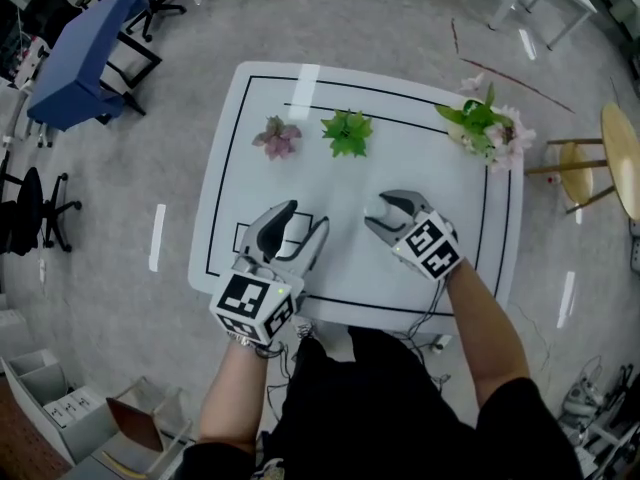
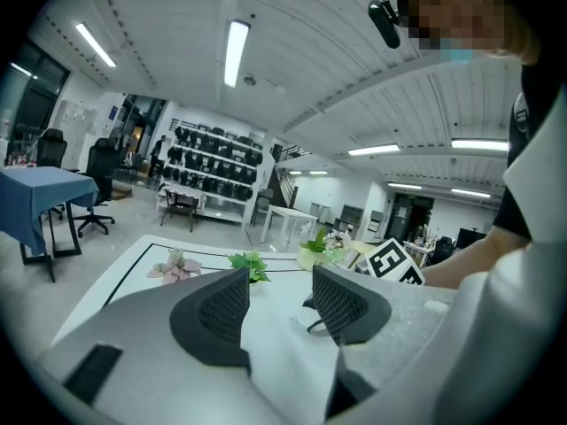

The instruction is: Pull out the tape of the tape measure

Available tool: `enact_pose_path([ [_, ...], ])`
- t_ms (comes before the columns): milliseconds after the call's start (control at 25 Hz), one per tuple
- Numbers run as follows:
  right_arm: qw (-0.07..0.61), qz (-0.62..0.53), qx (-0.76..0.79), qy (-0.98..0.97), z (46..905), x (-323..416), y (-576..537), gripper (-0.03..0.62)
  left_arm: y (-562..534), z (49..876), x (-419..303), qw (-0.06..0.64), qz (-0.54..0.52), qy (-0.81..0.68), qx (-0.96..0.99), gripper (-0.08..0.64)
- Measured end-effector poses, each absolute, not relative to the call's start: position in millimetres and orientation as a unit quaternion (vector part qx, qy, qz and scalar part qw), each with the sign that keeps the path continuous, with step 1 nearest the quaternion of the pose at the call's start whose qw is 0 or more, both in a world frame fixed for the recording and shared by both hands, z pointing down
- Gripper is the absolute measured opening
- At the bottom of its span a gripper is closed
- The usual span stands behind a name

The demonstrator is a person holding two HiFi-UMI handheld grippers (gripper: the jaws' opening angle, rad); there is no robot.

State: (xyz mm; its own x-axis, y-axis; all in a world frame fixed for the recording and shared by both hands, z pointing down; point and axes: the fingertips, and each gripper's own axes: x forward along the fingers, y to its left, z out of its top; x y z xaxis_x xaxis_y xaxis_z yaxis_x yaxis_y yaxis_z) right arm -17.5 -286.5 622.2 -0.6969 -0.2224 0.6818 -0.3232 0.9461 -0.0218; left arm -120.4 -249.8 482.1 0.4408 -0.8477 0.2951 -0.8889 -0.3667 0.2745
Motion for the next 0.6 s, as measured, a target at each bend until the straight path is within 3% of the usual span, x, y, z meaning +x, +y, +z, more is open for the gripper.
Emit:
enact_pose_path([
  [600, 0.284, 0.089, 0.077, -0.952, 514.7, -18.2, -244.9, 0.213, -235.2, 461.7, -73.2, 0.178, 0.068, -0.405, 0.894, 0.21],
])
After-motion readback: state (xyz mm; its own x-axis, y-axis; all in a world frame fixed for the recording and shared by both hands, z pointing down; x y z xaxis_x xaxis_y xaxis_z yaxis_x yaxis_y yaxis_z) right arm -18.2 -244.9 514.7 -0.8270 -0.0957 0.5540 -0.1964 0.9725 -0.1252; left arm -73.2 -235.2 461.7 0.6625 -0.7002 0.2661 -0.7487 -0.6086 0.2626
